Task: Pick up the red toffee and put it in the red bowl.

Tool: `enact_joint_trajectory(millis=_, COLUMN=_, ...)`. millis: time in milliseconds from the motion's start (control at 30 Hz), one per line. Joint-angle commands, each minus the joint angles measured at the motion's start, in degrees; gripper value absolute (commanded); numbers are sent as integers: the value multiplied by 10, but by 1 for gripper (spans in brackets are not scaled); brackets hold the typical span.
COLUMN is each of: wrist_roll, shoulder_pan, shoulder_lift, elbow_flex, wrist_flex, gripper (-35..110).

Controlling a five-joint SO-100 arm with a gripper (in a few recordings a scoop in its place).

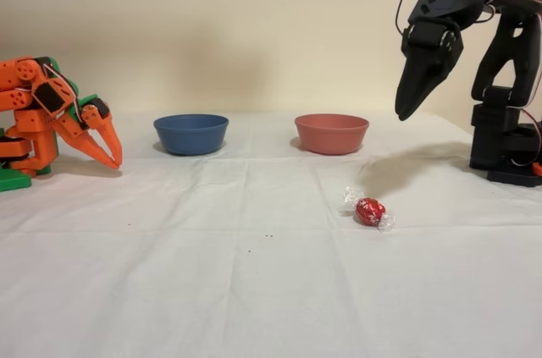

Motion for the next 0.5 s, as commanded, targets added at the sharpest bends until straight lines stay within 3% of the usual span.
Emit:
enact_joint_trajectory(millis=0, wrist_roll=-2, shoulder_pan=-9, shoulder_lift=-6, elbow_flex=-15, wrist_flex=-25, gripper=13)
enact_joint_trajectory(millis=467, wrist_roll=-33, shoulder_pan=-11, shoulder_lift=-51, elbow_flex=50, wrist_flex=-79, gripper=25)
